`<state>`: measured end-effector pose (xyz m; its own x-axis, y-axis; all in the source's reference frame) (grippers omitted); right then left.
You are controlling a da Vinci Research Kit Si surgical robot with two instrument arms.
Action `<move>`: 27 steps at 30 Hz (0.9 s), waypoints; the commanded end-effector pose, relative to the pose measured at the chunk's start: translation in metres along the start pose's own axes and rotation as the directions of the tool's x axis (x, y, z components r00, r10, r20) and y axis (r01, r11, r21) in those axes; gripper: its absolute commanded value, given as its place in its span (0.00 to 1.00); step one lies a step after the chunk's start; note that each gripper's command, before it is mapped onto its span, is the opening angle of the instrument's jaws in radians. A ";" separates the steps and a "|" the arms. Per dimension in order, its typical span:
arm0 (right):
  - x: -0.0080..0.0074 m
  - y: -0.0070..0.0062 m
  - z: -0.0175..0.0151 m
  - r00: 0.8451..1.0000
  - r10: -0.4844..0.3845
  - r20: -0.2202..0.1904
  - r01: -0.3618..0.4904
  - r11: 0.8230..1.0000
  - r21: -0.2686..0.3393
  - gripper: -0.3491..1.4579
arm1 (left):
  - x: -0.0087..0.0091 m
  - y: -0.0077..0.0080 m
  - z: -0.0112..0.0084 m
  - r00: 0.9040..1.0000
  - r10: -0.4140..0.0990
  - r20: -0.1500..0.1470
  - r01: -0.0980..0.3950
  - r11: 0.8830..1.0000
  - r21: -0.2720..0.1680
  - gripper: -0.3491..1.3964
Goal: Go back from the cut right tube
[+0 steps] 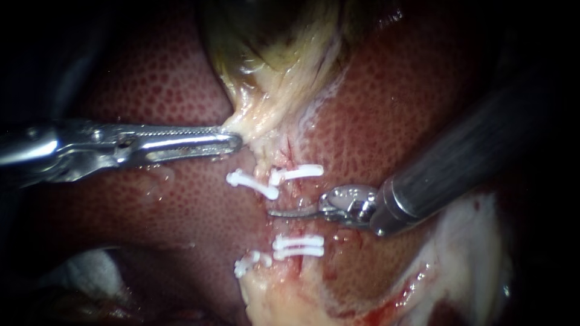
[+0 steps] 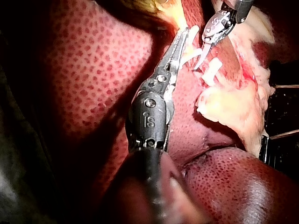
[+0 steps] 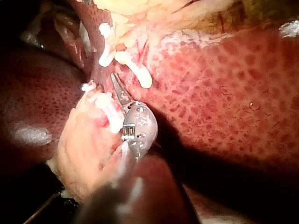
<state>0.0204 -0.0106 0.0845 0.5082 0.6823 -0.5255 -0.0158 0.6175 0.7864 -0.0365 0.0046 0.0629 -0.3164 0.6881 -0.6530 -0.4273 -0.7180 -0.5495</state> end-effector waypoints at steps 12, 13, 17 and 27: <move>0.0000 -0.0003 0.0002 0.999 0.012 -0.035 -0.011 1.000 0.020 0.69 | -0.0001 -0.0001 -0.0001 1.000 0.000 0.000 0.000 1.000 -0.001 0.00; 0.0000 -0.0003 0.0002 0.999 0.015 -0.040 -0.014 1.000 0.024 0.72 | -0.0001 -0.0001 -0.0001 1.000 0.001 0.000 -0.001 1.000 -0.001 0.00; 0.0000 -0.0004 0.0001 0.999 0.014 -0.037 -0.012 0.999 0.048 0.78 | -0.0001 -0.0001 -0.0001 1.000 0.001 0.000 -0.001 1.000 -0.001 0.00; -0.0001 -0.0020 -0.0014 0.996 -0.072 -0.044 0.075 0.995 0.062 0.93 | -0.0003 -0.0004 -0.0003 1.000 0.002 0.000 -0.002 1.000 -0.004 0.00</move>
<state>0.0189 -0.0114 0.0822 0.4665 0.6312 -0.6196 0.0816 0.6669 0.7407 -0.0359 0.0047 0.0632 -0.3177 0.6867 -0.6538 -0.4241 -0.7196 -0.5498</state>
